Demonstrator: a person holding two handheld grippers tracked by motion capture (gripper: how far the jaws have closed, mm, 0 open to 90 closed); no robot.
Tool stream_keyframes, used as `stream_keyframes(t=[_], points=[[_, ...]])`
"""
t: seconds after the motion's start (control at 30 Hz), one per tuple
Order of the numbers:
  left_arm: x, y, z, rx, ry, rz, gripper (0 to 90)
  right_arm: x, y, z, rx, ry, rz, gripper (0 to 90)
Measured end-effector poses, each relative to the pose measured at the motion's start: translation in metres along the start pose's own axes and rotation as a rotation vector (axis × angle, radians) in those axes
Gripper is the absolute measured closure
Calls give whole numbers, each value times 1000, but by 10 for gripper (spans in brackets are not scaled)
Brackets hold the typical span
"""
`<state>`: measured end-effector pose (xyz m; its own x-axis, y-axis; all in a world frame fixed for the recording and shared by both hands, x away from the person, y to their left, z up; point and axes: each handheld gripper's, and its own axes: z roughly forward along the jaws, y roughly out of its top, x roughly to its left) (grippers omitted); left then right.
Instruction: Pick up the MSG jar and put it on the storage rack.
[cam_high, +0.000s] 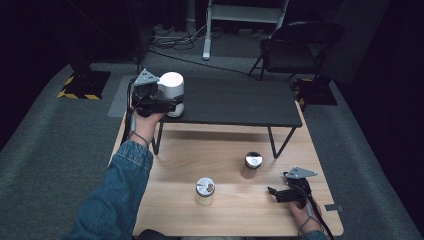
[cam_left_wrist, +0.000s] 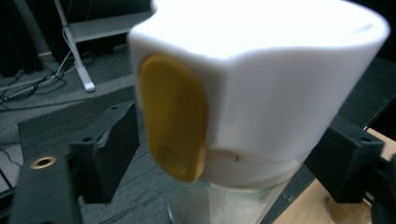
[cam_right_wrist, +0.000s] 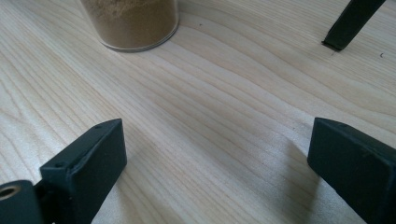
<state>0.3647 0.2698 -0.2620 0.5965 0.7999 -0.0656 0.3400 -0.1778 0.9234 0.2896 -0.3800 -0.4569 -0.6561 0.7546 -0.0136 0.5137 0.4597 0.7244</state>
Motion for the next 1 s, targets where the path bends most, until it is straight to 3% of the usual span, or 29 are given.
stream_keyframes(t=[0.07, 0.4, 0.53, 1.0], points=[[0, -7, -6, -31, -7, 4, 136, 0, 0, 0, 0, 0, 0, 44], [-1, -25, -36, -60, 13, 8, 113, 0, 1, 0, 1, -1, 1, 43], [-4, -35, -48, -76, 40, 33, 90, 0, 1, 0, 1, -1, 1, 43], [-7, -67, -74, -67, 7, 58, 82, 0, 0, 0, 1, 0, -1, 43]])
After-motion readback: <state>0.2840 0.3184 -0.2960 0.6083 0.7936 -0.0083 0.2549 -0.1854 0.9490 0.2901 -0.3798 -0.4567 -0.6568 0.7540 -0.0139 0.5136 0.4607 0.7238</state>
